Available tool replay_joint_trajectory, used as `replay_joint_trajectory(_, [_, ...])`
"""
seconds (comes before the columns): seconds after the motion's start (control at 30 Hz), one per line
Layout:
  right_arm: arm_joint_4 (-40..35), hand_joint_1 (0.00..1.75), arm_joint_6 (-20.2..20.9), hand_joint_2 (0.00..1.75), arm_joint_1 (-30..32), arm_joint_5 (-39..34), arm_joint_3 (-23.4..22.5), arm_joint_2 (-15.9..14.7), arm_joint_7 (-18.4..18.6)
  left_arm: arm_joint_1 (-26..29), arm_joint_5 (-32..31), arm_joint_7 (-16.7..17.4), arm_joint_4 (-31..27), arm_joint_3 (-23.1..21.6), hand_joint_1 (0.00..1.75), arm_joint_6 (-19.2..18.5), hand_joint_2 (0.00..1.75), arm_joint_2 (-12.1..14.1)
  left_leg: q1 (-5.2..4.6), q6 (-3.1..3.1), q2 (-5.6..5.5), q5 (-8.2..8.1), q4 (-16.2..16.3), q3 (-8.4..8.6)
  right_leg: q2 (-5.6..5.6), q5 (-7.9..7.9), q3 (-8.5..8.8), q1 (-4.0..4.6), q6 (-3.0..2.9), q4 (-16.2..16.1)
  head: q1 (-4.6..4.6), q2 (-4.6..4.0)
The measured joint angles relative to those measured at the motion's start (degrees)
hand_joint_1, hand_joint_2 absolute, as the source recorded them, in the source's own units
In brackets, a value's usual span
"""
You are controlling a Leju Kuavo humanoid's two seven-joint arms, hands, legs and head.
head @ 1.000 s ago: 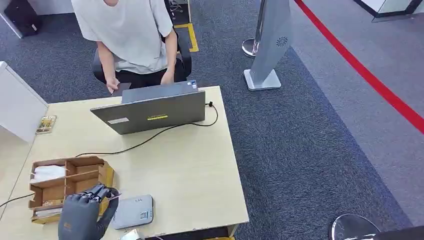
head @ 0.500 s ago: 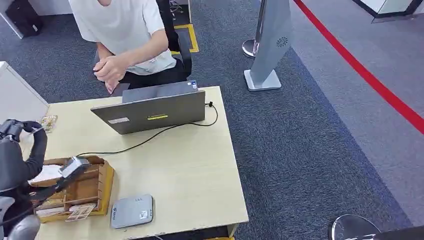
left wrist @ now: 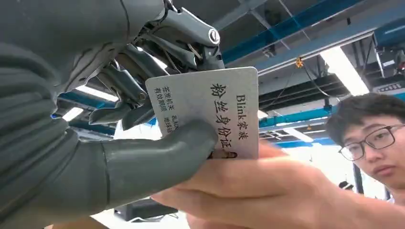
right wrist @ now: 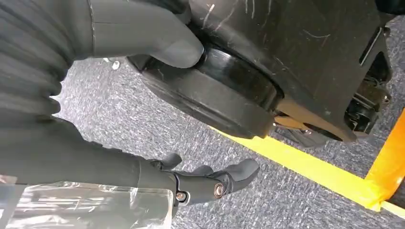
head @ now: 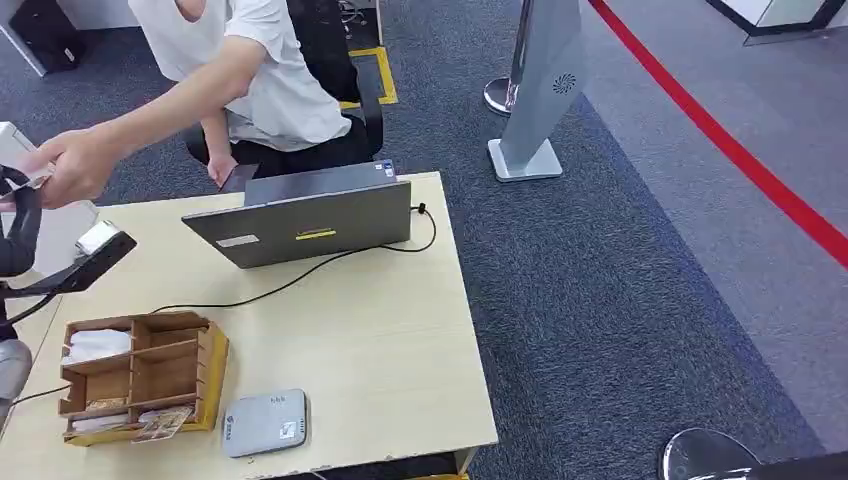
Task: Pass the card to the sensor for recognition and then transmit it.
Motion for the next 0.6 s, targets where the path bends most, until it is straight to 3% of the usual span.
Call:
replay_joint_trajectory(0.07, [0.2, 0.00, -0.1, 1.75, 0.0, 0.1, -0.1, 0.2, 0.0, -0.3, 0.6, 0.1, 0.8, -0.1, 1.75, -0.2, 1.75, 0.1, 0.00, 0.00, 0.00, 0.00, 0.0, 0.00, 0.00, 0.00, 0.00, 0.00, 0.00, 0.0, 0.00, 0.00])
replay_joint_trajectory(0.1, [0.3, 0.00, -0.2, 1.75, 0.0, 0.1, -0.2, 0.2, 0.0, -0.3, 1.1, 0.1, 1.1, -0.2, 0.00, -0.4, 1.75, 0.1, 0.00, 0.00, 0.02, 0.00, 0.0, -0.01, 0.01, 0.00, -0.02, 0.00, 0.00, 0.0, 0.00, 0.00])
replay_joint_trajectory(0.43, [0.0, 0.00, -1.7, 1.75, 0.3, 0.2, -0.5, 0.3, -0.1, 0.8, 7.2, -0.3, 1.4, -0.7, 0.00, -1.0, 1.75, 0.1, 0.00, 0.00, 0.08, -0.01, 0.0, -0.07, 0.04, 0.01, -0.09, 0.00, -0.02, 0.0, 0.00, 0.00])
replay_joint_trajectory(0.6, [-1.5, 0.00, -4.0, 1.75, 0.8, -0.2, -0.5, 0.1, 0.6, 4.9, 8.5, -1.2, -4.5, -0.7, 0.00, 0.3, 1.75, 0.3, 0.00, 0.01, 0.09, -0.01, 0.0, -0.09, 0.04, 0.01, -0.10, 0.00, -0.02, 0.0, 0.02, 0.00])
